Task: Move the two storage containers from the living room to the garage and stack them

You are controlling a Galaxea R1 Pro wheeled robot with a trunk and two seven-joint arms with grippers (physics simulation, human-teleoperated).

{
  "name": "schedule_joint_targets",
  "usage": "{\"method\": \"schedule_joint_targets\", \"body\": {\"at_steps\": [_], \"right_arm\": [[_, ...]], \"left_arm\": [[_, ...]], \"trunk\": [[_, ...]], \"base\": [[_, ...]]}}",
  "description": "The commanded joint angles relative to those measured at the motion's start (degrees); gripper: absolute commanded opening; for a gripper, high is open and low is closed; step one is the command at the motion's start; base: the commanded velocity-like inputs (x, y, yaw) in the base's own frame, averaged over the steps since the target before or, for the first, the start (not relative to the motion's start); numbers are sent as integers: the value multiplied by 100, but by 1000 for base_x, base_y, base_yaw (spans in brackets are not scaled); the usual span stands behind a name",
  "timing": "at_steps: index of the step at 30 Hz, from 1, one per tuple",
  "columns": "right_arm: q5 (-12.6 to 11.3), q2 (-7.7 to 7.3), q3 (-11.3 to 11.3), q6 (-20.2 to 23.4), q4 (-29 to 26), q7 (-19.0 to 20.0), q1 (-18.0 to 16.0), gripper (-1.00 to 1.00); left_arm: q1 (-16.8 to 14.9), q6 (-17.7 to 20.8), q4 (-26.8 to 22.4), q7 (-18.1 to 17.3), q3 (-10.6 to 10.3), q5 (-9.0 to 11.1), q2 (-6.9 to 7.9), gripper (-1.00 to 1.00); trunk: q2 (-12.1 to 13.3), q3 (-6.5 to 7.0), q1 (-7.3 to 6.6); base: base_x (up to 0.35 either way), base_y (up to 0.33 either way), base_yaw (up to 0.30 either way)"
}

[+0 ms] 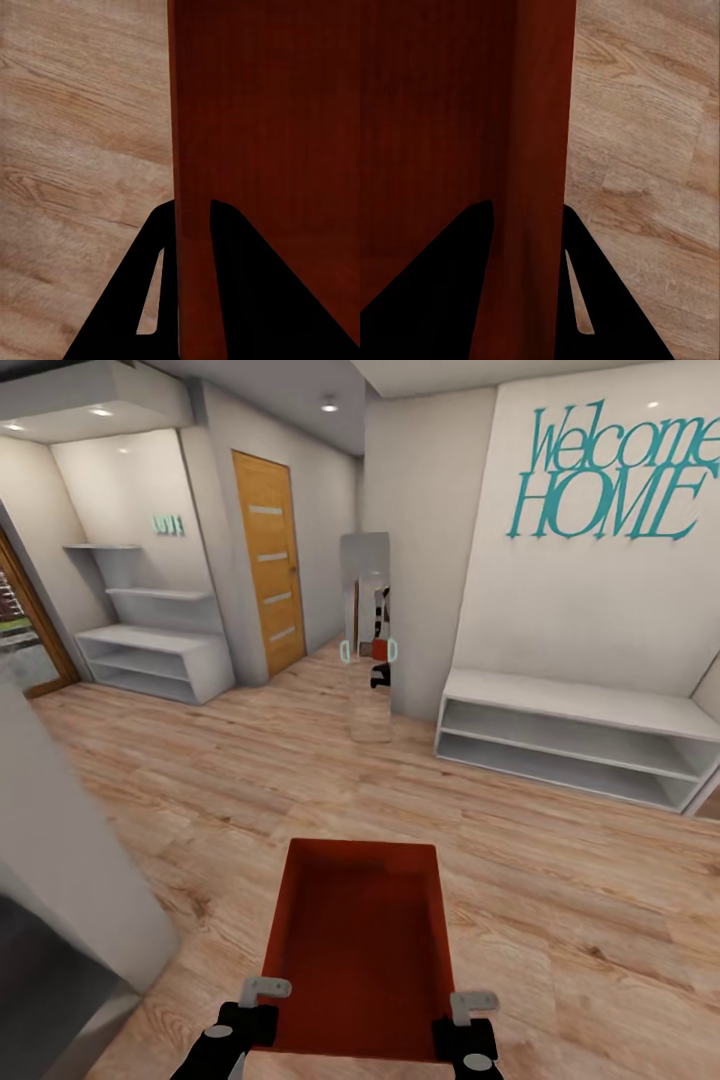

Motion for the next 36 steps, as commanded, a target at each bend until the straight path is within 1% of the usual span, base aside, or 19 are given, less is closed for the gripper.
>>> {"method": "schedule_joint_targets", "body": {"at_steps": [1, 28, 36], "right_arm": [[-1, 1, -32, -30, -20, -523, -40, -100], [0, 8, -32, -30, -20, -566, -40, -100], [-6, -8, -32, -30, -20, -564, -40, -100]], "left_arm": [[4, 32, 279, 71, -163, -536, 0, -100], [4, 32, 279, 71, -163, -537, 0, -100], [4, 32, 279, 71, -163, -537, 0, -100]], "trunk": [[-4, -6, 4], [-4, -6, 4], [-4, -6, 4]], "base": [[322, 0, 0], [322, 0, 2], [322, 0, 232]]}}
